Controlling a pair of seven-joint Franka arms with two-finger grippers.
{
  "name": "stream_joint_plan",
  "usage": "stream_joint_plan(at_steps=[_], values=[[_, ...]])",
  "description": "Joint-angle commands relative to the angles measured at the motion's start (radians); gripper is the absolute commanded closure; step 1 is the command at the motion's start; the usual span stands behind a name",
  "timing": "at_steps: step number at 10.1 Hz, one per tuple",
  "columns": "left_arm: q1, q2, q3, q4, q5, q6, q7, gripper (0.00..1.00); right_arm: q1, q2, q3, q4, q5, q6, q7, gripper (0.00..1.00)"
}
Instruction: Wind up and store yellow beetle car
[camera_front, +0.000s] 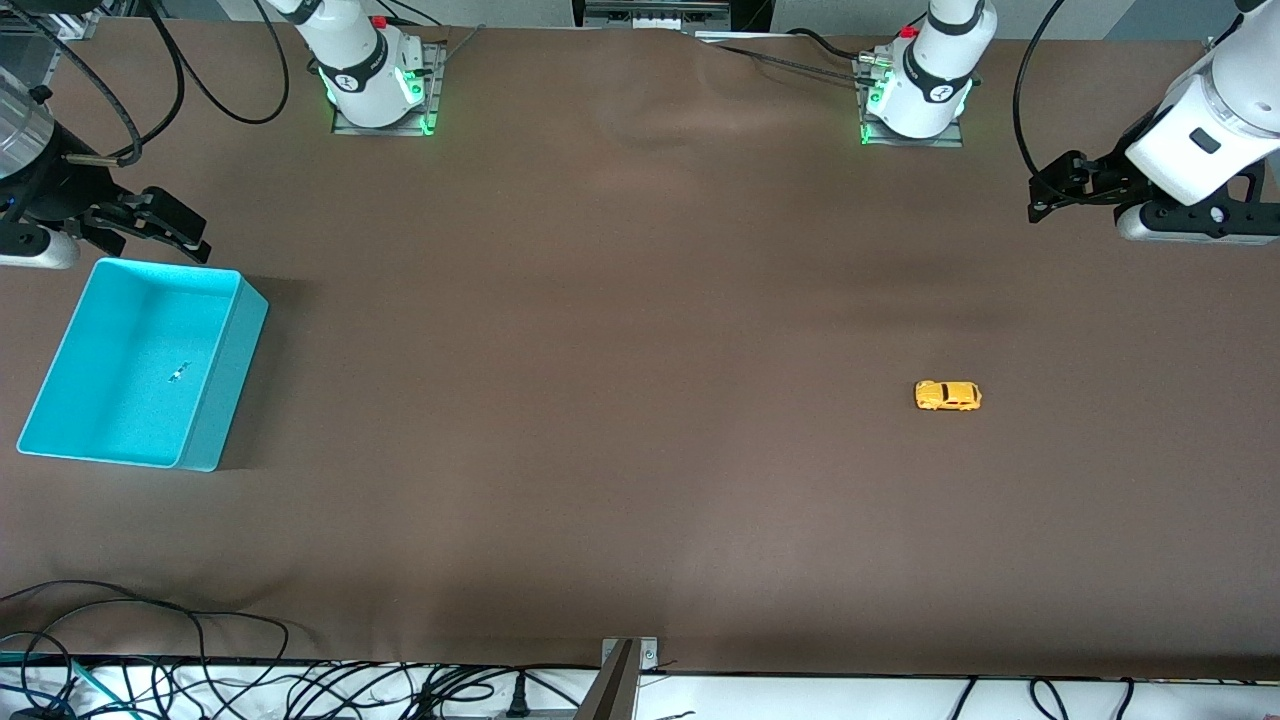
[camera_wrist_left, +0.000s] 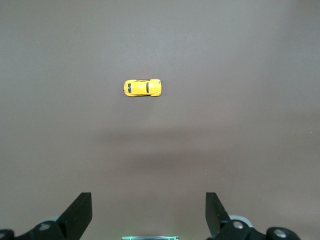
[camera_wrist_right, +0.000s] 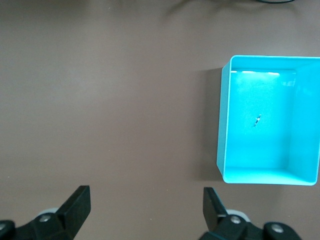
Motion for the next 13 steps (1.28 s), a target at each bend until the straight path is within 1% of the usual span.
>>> stream_joint_plan(at_steps=[1,8,9,11,13], values=[[0.002,0.001,0.005,0.003,-0.031,-0.012,-0.003,0.00,-0.006,0.007,-0.003,0.017,0.021,-0.015,-0.010,0.00],[0.001,0.006,0.003,0.002,-0.030,-0.025,0.014,0.00,-0.006,0.019,-0.003,0.014,0.021,-0.021,-0.017,0.00],[0.001,0.017,0.003,0.002,-0.030,-0.028,0.049,0.00,-0.006,0.027,-0.003,0.014,0.021,-0.017,-0.017,0.00],[0.002,0.041,0.003,0.003,-0.023,-0.028,0.182,0.00,-0.006,0.031,-0.003,0.014,0.021,-0.017,-0.018,0.00],[0.002,0.063,0.003,-0.004,-0.016,-0.026,0.260,0.00,-0.006,0.033,-0.003,0.016,0.021,-0.012,-0.018,0.00]])
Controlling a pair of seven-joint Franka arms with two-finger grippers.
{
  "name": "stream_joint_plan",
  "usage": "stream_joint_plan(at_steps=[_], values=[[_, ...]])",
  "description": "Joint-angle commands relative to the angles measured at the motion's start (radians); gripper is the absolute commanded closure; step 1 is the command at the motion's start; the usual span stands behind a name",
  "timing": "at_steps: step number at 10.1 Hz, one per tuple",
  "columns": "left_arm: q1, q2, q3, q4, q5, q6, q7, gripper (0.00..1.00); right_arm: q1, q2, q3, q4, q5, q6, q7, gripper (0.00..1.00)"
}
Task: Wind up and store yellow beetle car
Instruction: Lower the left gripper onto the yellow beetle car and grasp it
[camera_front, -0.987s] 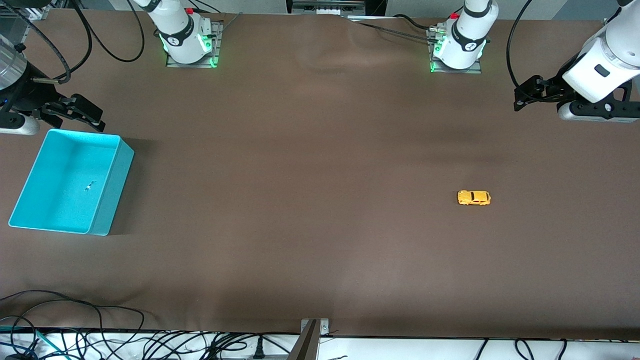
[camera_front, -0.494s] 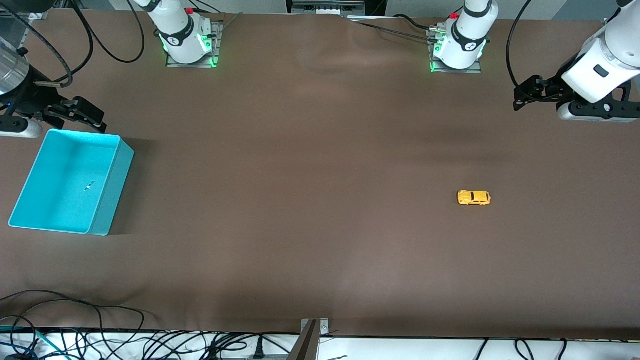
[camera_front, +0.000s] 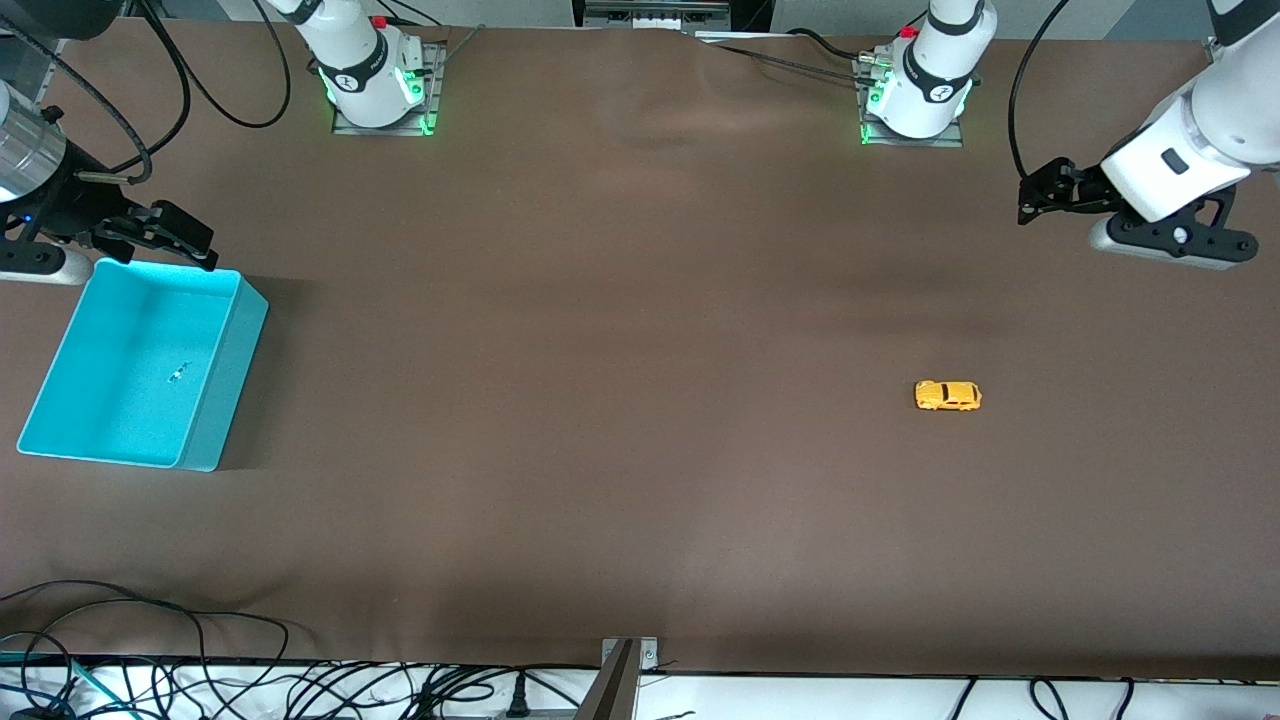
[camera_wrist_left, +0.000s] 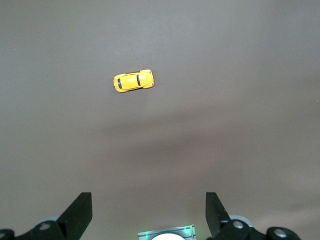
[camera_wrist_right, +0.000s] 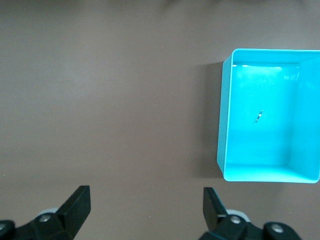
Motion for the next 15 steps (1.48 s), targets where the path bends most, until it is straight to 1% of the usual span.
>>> stream_joint_plan(at_steps=[1,3,4,6,8,9,12,13,15], values=[[0.024,0.033,0.005,-0.009,-0.016,0.000,0.186,0.00,-0.005,0.011,-0.001,0.016,0.021,-0.006,-0.018,0.00],[0.074,0.082,0.004,-0.020,-0.016,0.036,0.418,0.00,-0.005,0.015,-0.001,0.016,0.021,-0.006,-0.018,0.00],[0.099,0.099,0.004,-0.046,-0.016,0.078,0.521,0.00,-0.005,0.020,-0.001,0.017,0.021,-0.006,-0.018,0.00],[0.124,0.104,0.005,-0.147,-0.010,0.207,0.697,0.00,-0.006,0.030,-0.002,0.017,0.021,0.003,-0.018,0.00],[0.125,0.105,0.004,-0.231,0.061,0.327,0.803,0.00,-0.008,0.046,-0.002,0.019,0.016,0.018,-0.016,0.00],[0.131,0.113,0.004,-0.265,0.063,0.379,0.858,0.00,-0.008,0.049,-0.002,0.020,0.010,0.021,-0.013,0.00],[0.165,0.225,0.002,-0.285,0.061,0.517,1.108,0.00,-0.008,0.058,-0.002,0.020,0.008,0.028,-0.013,0.00],[0.165,0.231,0.002,-0.319,0.061,0.568,1.162,0.00,-0.009,0.054,-0.004,0.022,0.010,0.018,-0.015,0.00],[0.155,0.234,-0.005,-0.424,0.063,0.748,1.228,0.00,-0.010,0.038,-0.020,0.028,0.010,-0.006,-0.023,0.00]])
